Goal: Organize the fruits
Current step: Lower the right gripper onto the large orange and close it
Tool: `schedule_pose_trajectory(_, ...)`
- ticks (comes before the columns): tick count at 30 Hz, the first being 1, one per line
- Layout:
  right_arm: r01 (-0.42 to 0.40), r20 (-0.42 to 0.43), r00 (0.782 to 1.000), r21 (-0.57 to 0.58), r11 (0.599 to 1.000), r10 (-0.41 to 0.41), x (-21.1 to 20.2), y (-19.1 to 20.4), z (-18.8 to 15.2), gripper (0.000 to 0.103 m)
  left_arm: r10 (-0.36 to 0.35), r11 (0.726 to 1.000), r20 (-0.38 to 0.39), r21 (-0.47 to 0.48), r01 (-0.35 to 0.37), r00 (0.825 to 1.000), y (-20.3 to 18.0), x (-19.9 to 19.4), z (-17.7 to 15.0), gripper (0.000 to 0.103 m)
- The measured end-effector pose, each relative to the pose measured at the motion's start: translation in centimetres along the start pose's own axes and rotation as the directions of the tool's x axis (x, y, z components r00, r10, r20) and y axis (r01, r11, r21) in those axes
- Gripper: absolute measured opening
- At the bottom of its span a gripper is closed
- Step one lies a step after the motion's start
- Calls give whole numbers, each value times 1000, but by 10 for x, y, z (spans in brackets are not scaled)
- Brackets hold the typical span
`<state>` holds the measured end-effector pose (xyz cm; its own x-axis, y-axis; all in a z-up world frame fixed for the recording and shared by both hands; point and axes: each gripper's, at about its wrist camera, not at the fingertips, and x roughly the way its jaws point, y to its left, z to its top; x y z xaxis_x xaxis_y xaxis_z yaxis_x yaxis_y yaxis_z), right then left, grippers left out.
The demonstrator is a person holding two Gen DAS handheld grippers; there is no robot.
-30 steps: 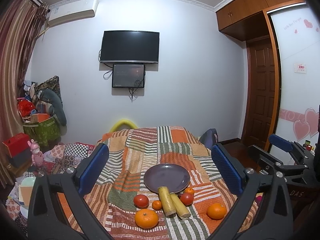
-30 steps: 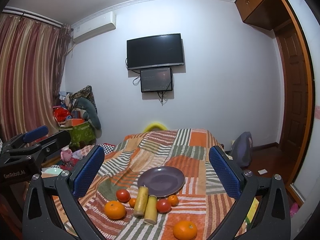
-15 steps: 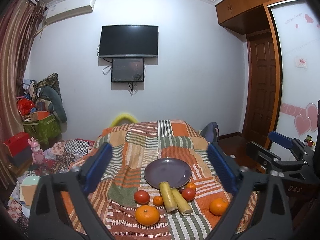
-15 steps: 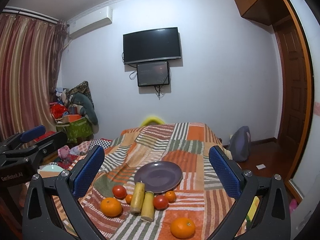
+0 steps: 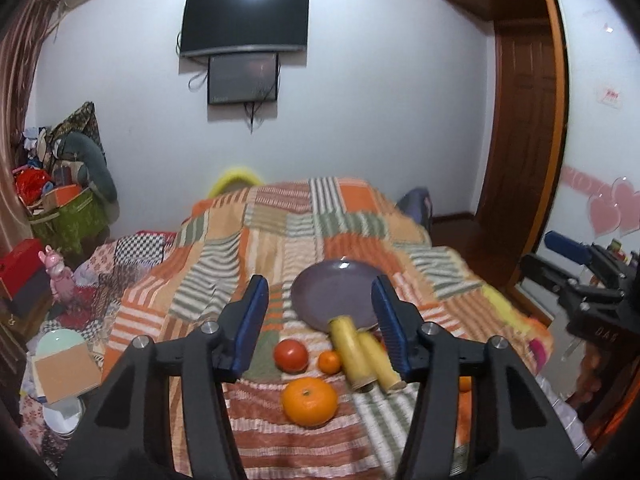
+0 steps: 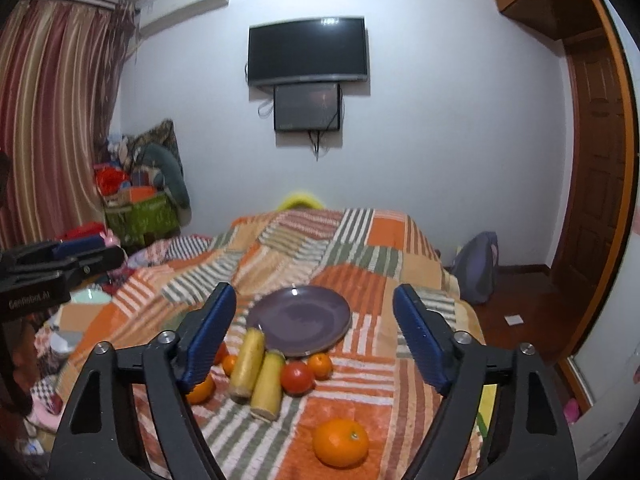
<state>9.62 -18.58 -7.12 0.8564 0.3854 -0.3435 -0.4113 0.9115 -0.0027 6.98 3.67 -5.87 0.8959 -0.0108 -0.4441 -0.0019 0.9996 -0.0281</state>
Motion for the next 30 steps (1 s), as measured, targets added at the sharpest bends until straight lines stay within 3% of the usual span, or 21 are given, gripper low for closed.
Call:
schedule_pose_trajectory(7, -35, -155, 987, 65, 997, 44, 25, -24, -21, 72, 17, 1000, -128, -3, -17, 992, 29, 41, -13, 56)
schedule_pose_trajectory(13, -10, -282, 959, 75, 997, 31, 42, -38, -43, 72, 10, 1000, -240, 7, -9, 971, 40, 68, -33, 73)
schedule_pose_trajectory(19, 9, -387, 921, 107, 994, 34, 56, -50, -67, 72, -14, 1000, -345, 14, 20, 938, 36, 91, -55, 83)
schedule_pose_trajectory(30, -2, -504, 861, 139, 990, 73, 80, -54, -97, 72, -82, 995, -518, 1, 96, 852, 23, 134, -87, 84)
